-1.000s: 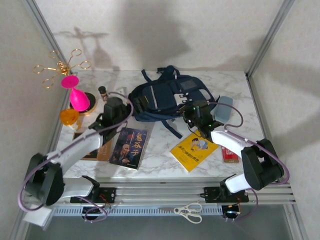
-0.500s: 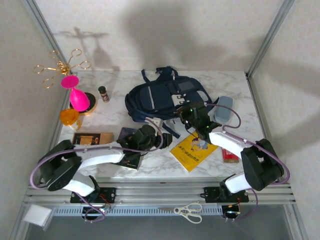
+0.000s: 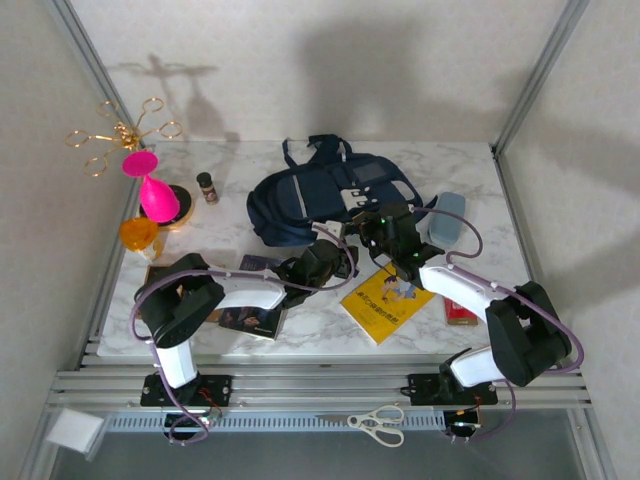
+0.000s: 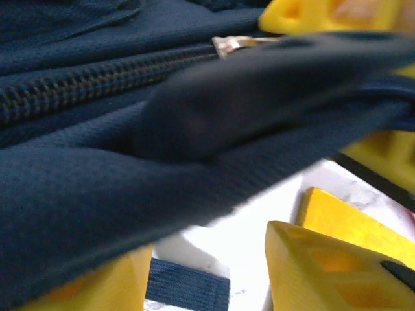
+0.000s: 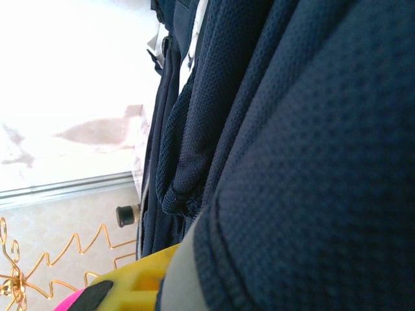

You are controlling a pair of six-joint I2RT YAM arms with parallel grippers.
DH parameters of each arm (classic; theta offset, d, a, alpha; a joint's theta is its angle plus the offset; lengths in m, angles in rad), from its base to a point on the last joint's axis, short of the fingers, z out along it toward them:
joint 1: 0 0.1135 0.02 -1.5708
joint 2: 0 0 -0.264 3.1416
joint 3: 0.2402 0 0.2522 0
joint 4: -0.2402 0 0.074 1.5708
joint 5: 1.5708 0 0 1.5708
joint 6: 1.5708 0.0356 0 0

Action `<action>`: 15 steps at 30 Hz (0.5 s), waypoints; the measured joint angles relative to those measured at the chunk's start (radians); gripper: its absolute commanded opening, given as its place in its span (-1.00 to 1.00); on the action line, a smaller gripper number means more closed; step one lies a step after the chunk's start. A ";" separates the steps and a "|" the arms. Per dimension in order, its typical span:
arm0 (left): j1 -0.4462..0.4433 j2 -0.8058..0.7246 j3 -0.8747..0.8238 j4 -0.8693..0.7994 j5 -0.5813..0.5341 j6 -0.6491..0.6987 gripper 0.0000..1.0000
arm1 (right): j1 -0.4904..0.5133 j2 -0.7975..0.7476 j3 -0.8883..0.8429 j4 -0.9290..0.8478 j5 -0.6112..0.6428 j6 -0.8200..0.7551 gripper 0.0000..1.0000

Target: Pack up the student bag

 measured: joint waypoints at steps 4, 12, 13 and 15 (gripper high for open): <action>0.005 0.029 0.008 0.034 0.000 0.010 -0.51 | 0.000 0.000 0.000 0.000 0.000 0.005 -1.00; 0.020 0.044 0.016 0.077 0.032 0.025 -1.00 | 0.000 0.000 0.000 0.008 0.001 0.005 -1.00; 0.021 0.043 0.011 0.084 0.034 0.024 -1.00 | 0.000 0.000 0.000 0.007 0.001 0.005 -1.00; 0.021 0.038 -0.002 0.089 0.036 0.023 -1.00 | 0.000 0.000 0.000 0.005 0.000 0.005 -1.00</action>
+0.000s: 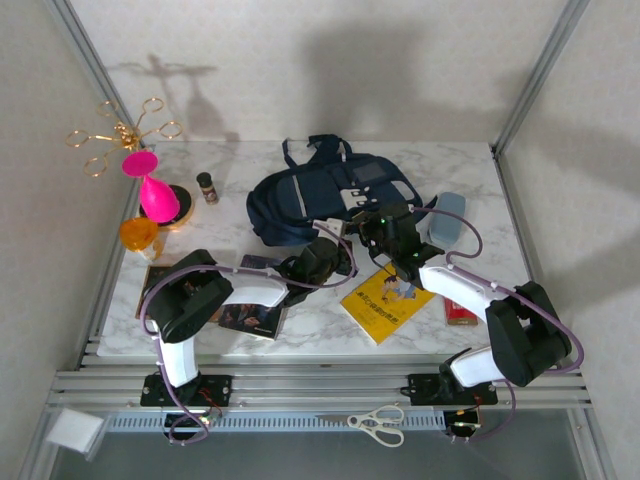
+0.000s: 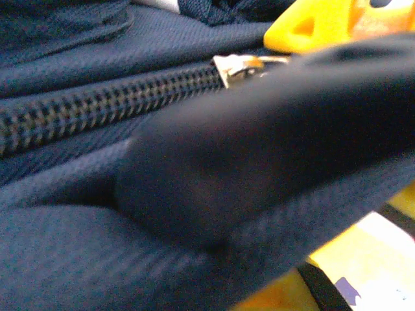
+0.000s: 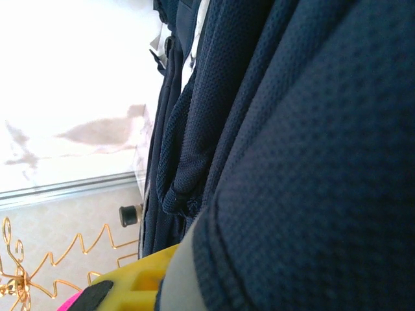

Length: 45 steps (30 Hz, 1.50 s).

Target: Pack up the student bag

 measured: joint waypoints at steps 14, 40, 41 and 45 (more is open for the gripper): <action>0.017 -0.203 -0.164 -0.031 0.003 0.018 -1.00 | -0.073 -0.023 0.011 -0.031 -0.077 -0.047 -1.00; 0.032 -0.258 -0.174 -0.070 0.198 0.130 -1.00 | -0.264 -0.211 0.029 -0.324 -0.191 -0.332 0.84; 0.032 -0.258 -0.174 -0.074 0.200 0.130 -1.00 | -0.251 -0.225 0.019 -0.326 -0.185 -0.328 0.85; 0.032 -0.256 -0.174 -0.087 0.216 0.129 -1.00 | -0.116 -0.211 0.006 -0.289 -0.190 -0.265 0.80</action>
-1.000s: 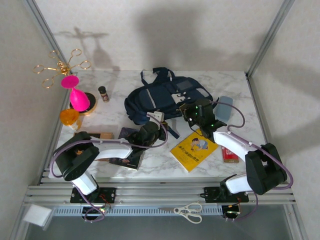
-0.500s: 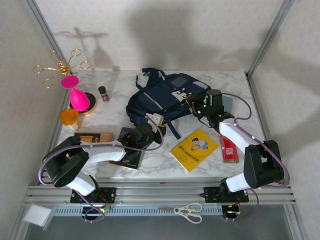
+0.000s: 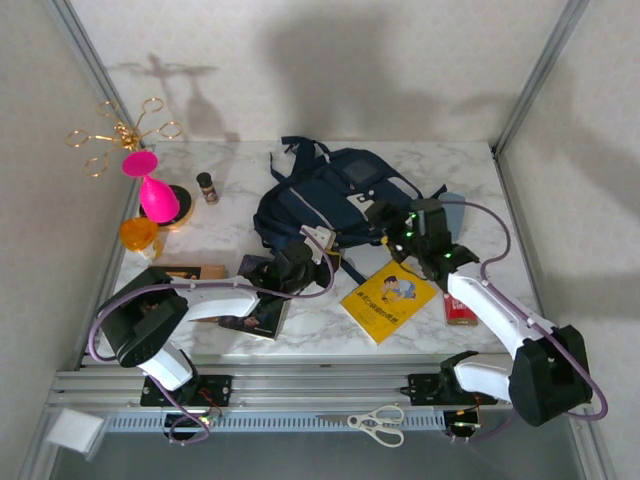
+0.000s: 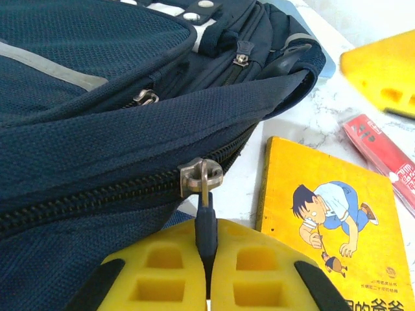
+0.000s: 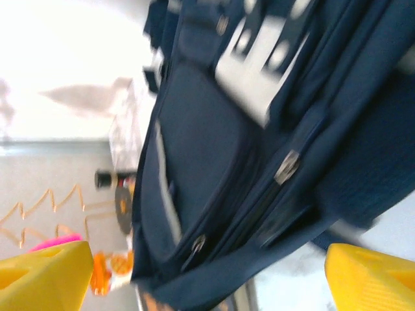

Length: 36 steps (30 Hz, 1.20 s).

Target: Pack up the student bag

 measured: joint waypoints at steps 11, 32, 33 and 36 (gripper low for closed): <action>0.000 0.009 0.010 -0.008 0.016 0.000 -1.00 | 0.125 0.218 -0.045 0.228 0.039 0.226 0.20; 0.127 -0.107 0.042 -0.211 0.140 -0.050 -1.00 | -0.150 0.287 0.139 0.096 -0.223 -0.235 -0.67; 0.127 -0.106 0.042 -0.214 0.161 -0.041 -1.00 | -0.174 0.288 0.143 0.080 -0.243 -0.262 -0.62; 0.127 -0.091 0.045 -0.219 0.215 -0.029 -1.00 | -0.196 0.298 0.156 0.045 -0.267 -0.312 -0.27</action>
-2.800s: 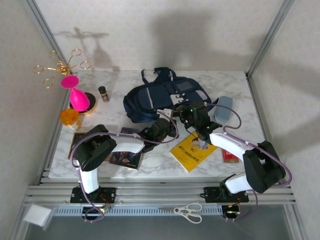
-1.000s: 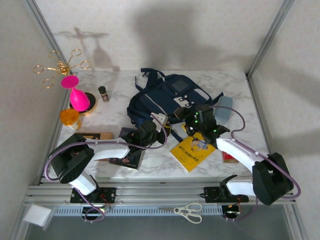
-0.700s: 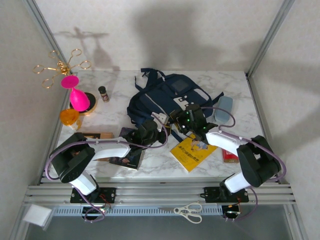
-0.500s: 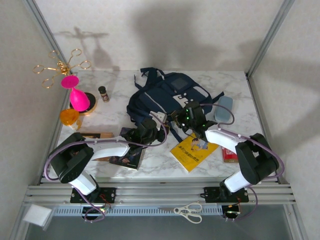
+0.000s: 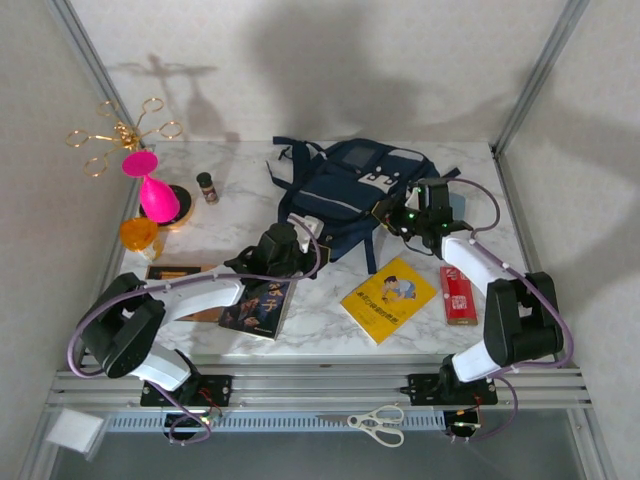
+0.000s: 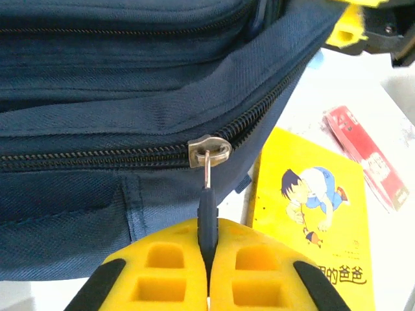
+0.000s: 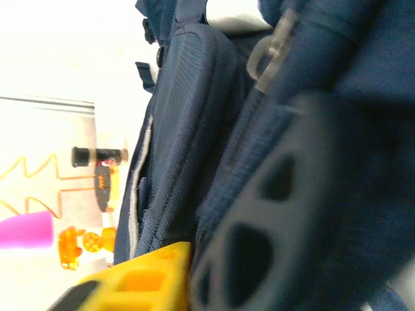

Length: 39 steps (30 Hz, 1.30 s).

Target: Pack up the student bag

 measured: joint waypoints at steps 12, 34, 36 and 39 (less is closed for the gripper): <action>0.004 0.100 0.040 0.042 0.087 -0.027 -1.00 | 0.097 -0.076 0.001 -0.150 0.148 0.057 0.76; -0.011 0.105 0.054 -0.017 0.039 -0.034 -1.00 | 0.312 0.031 -0.154 0.190 0.306 0.656 0.05; -0.010 0.105 0.054 -0.024 0.021 -0.034 -1.00 | 0.314 0.058 -0.142 0.193 0.304 0.677 -0.17; -0.008 0.105 0.054 -0.033 -0.010 -0.034 -1.00 | 0.320 0.098 -0.114 0.184 0.303 0.674 -0.56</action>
